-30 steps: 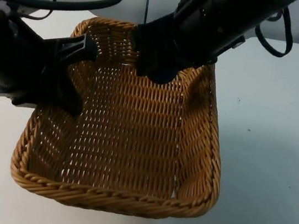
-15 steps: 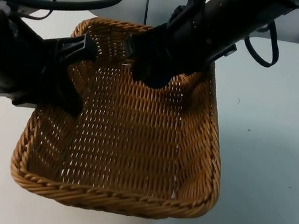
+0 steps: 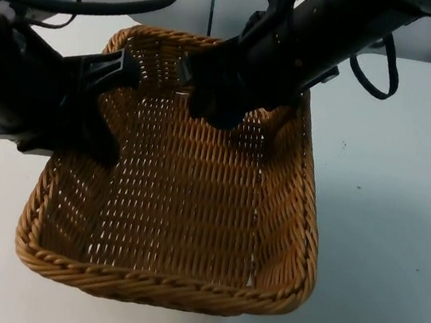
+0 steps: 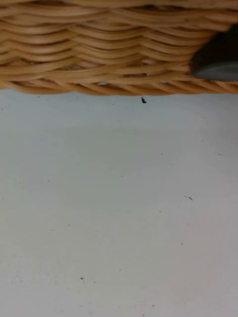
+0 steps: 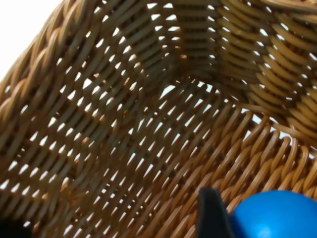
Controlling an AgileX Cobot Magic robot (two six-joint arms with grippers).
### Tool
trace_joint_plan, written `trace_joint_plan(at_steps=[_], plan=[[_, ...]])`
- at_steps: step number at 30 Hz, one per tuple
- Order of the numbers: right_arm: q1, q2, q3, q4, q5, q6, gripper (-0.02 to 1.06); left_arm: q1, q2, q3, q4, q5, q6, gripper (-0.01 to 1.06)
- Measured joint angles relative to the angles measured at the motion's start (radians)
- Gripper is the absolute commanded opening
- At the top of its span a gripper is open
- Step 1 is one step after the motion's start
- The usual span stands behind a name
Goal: Pick up the basket with the left hand and place the ball into the basket with the right hand.
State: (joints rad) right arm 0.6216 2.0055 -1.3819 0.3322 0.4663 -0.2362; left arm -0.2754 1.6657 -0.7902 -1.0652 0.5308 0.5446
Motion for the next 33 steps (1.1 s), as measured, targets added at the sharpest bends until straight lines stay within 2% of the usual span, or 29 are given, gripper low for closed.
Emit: trace_joint_plan(at_steps=[8,10,11,14,15,33], plan=[[0.0,0.0,0.0,0.0,0.0,-0.001,0.38,0.0,0.0,0.0,0.0,0.0,0.0,0.0],[0.0,0.0,0.0,0.0,0.0,-0.001,0.45,0.0,0.0,0.0,0.0,0.0,0.0,0.0],[0.0,0.0,0.0,0.0,0.0,-0.001,0.45,0.0,0.0,0.0,0.0,0.0,0.0,0.0],[0.0,0.0,0.0,0.0,0.0,-0.001,0.59,0.0,0.0,0.0,0.0,0.0,0.0,0.0],[0.0,0.0,0.0,0.0,0.0,-0.001,0.61,0.0,0.0,0.0,0.0,0.0,0.0,0.0],[0.0,-0.008,0.0,-0.019,-0.007,-0.002,0.63,0.0,0.0,0.002,-0.002,0.0,-0.002,0.0]])
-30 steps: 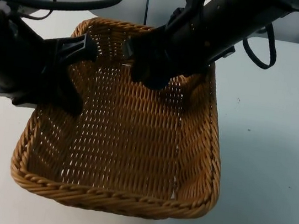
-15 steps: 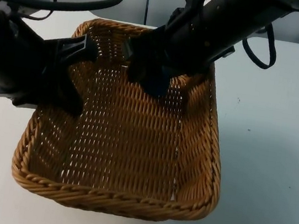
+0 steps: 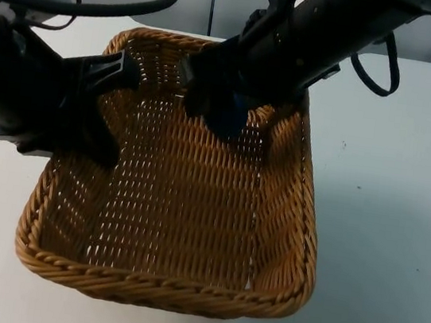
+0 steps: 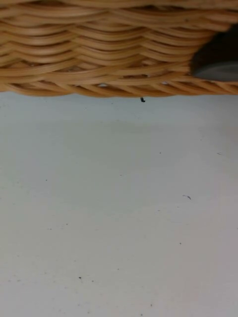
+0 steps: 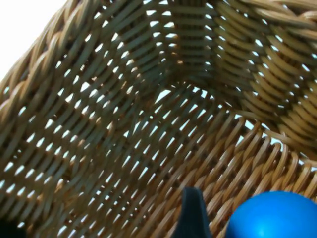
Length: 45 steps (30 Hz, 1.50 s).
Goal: Pick up the basket with the left hand and place the ball into the basket with the right hand.
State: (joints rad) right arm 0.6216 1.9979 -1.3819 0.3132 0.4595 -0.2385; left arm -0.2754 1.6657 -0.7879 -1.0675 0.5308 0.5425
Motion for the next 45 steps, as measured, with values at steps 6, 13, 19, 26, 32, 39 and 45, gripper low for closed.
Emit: trace_joint_plan(at_steps=[6,13,19,26,32,39,45], plan=[[0.0,-0.056,0.0,-0.037,0.014,0.0,0.63,0.0,0.0,0.0,0.0,0.0,0.0,0.0],[0.0,-0.145,0.0,-0.086,0.072,0.0,0.77,0.0,0.0,0.0,0.0,0.0,0.0,0.0],[0.0,-0.208,0.0,-0.141,0.134,0.02,0.77,0.0,0.0,0.0,-0.013,-0.003,0.002,0.0],[0.0,-0.368,0.0,-0.293,0.216,0.116,0.77,0.0,0.021,-0.022,-0.058,-0.025,0.012,0.0],[0.0,-0.48,0.0,-0.332,0.274,0.134,0.77,-0.048,0.109,-0.091,-0.078,-0.025,0.03,0.0],[0.0,-0.521,0.0,-0.36,0.321,0.145,0.77,-0.111,0.209,-0.182,-0.123,-0.034,0.03,0.0],[0.0,-0.522,0.0,-0.395,0.378,0.159,0.76,-0.13,0.314,-0.242,-0.23,-0.053,0.089,0.0]])
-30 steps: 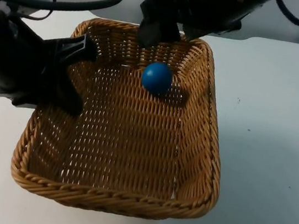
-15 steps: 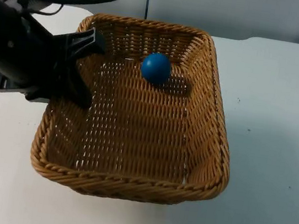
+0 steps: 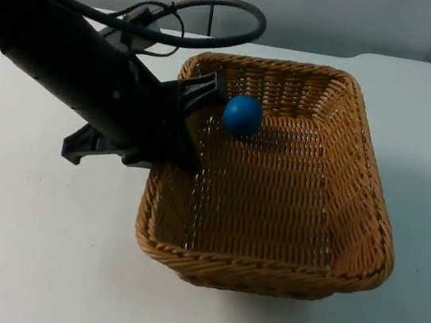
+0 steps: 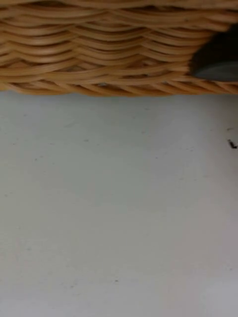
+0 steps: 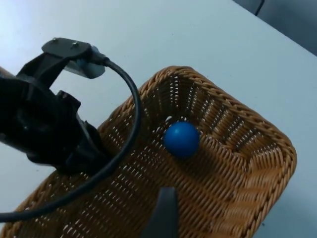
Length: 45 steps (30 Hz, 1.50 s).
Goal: Pick up the basket with the left hand and place the ball into the basket with the right hand.
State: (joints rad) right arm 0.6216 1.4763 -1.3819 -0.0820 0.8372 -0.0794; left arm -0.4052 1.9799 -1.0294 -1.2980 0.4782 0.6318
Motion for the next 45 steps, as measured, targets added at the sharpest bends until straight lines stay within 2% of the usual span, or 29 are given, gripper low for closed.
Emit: trace_joint_plan(at_steps=[4,14,19,21,23,24,25,28,29,31,33,38,45], plan=[[0.0,-0.016,0.0,-0.002,0.016,0.002,0.76,0.0,0.076,-0.011,-0.105,-0.02,0.089,0.0],[0.001,-0.117,0.039,0.001,0.026,0.004,0.76,0.0,0.143,-0.019,-0.158,-0.013,0.165,0.0],[0.001,-0.215,0.14,0.001,-0.002,0.016,0.76,0.0,0.144,-0.019,-0.165,-0.013,0.18,0.0],[0.001,-0.295,0.218,0.001,-0.033,0.021,0.76,0.0,0.144,-0.019,-0.168,-0.013,0.19,0.0],[0.001,-0.374,0.302,0.001,-0.069,0.023,0.76,0.0,0.144,-0.019,-0.169,-0.013,0.195,0.07],[0.001,-0.374,0.302,0.001,-0.069,0.023,0.76,0.0,0.144,-0.019,-0.169,-0.013,0.195,0.16],[0.001,-0.415,0.334,0.001,-0.082,0.023,0.76,0.0,0.144,-0.019,-0.169,-0.013,0.197,0.16],[0.001,-0.491,0.401,0.001,-0.101,0.023,0.76,0.0,0.144,-0.019,-0.172,-0.012,0.201,0.38],[0.001,-0.533,0.442,0.001,-0.108,0.023,0.76,0.0,0.145,-0.019,-0.174,-0.007,0.202,0.38],[0.001,-0.606,0.507,0.001,-0.113,0.023,0.76,0.0,0.151,-0.019,-0.174,-0.007,0.202,0.48],[0.001,-0.699,0.59,0.001,-0.113,0.023,0.76,0.0,0.156,-0.019,-0.172,-0.006,0.202,0.55],[0.002,-0.833,0.702,0.001,-0.113,0.034,0.76,0.0,0.156,-0.019,-0.172,0.004,0.202,0.59],[0.002,-0.974,0.757,0.001,-0.084,0.068,0.76,0.0,0.154,-0.019,-0.169,0.046,0.202,0.59]])
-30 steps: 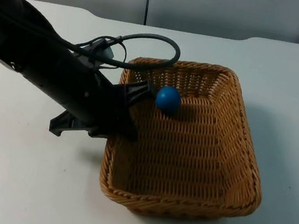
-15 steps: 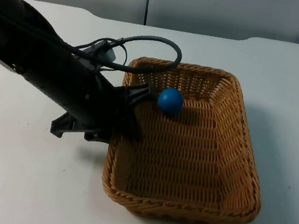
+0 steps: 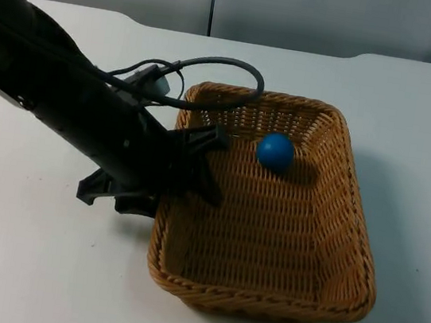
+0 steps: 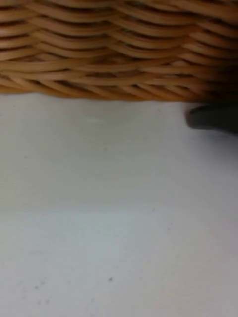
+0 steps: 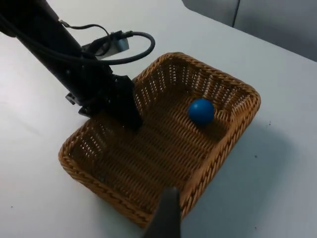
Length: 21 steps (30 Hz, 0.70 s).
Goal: Pick up the basket with the left hand and place the ball into the basket with the right hand.
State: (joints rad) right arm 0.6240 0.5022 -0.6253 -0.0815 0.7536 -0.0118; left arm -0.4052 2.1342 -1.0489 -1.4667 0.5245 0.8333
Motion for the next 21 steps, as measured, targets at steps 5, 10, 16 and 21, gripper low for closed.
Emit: trace_joint_plan(at_steps=[5,10,16,21], plan=[[0.0,-0.072,0.002,0.0,0.057,0.012,0.76,0.0,-0.057,0.0,0.072,-0.006,0.0,0.59],[0.0,-0.1,0.002,-0.006,0.097,0.026,0.76,0.013,-0.154,0.0,0.217,-0.019,-0.072,0.59],[0.0,-0.102,0.002,-0.016,0.118,0.027,0.76,0.067,-0.314,0.0,0.495,-0.016,-0.261,0.59],[0.0,-0.102,0.002,-0.018,0.122,0.012,0.76,0.071,-0.474,0.0,0.639,0.001,-0.325,0.59]])
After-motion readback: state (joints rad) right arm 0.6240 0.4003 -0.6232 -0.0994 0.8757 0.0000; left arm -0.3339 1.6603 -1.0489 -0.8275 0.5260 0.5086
